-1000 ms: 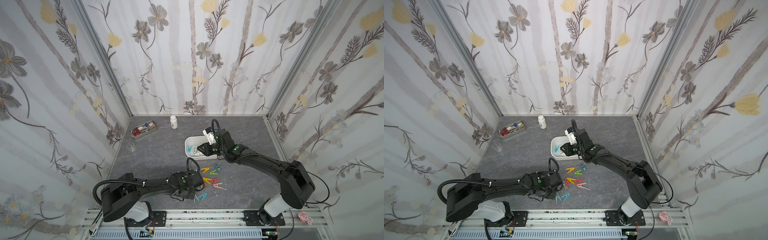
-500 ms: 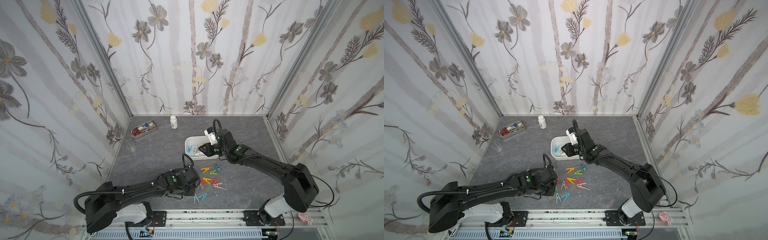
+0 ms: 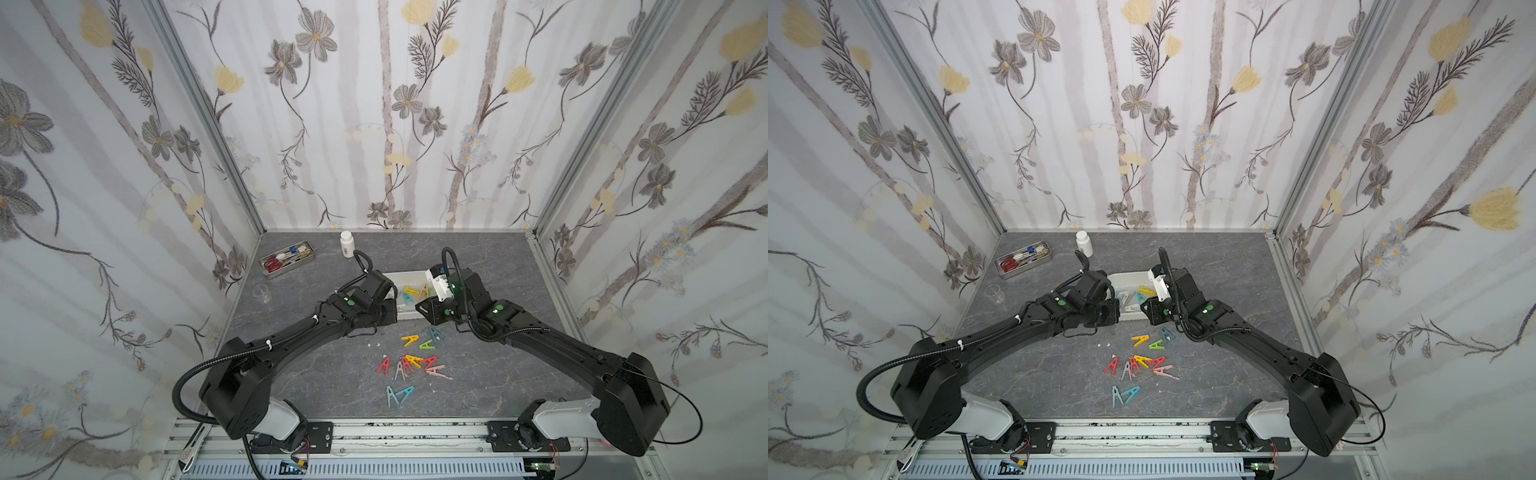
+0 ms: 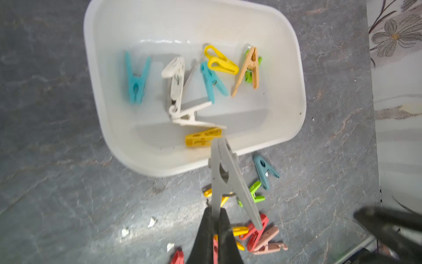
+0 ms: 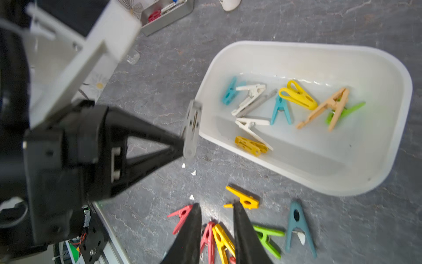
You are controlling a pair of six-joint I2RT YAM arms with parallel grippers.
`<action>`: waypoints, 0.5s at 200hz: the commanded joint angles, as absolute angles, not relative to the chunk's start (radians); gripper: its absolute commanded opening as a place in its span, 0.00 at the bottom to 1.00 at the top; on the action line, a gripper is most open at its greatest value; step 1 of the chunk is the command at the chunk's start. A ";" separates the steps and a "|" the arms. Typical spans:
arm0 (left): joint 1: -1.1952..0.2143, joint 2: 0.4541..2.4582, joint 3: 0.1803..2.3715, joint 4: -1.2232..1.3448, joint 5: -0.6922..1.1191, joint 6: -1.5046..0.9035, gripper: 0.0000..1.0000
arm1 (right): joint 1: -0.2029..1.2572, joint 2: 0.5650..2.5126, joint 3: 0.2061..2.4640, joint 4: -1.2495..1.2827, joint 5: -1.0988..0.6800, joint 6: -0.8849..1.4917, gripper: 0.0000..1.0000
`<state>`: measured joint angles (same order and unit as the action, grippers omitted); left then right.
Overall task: Put the clothespins into the storage box
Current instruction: Place the clothespin in the storage box.
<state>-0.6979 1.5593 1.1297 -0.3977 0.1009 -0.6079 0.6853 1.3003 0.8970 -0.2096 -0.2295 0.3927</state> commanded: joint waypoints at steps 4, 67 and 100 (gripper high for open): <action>-0.665 1.652 1.222 -0.366 0.105 -0.526 0.01 | 0.689 1.239 0.821 -0.246 -0.206 0.420 0.27; -0.623 1.804 1.330 -0.327 0.153 -0.503 0.03 | 0.729 1.176 0.700 -0.321 -0.104 0.426 0.29; -0.618 1.835 1.346 -0.325 0.155 -0.489 0.05 | 0.736 1.164 0.684 -0.334 -0.091 0.425 0.29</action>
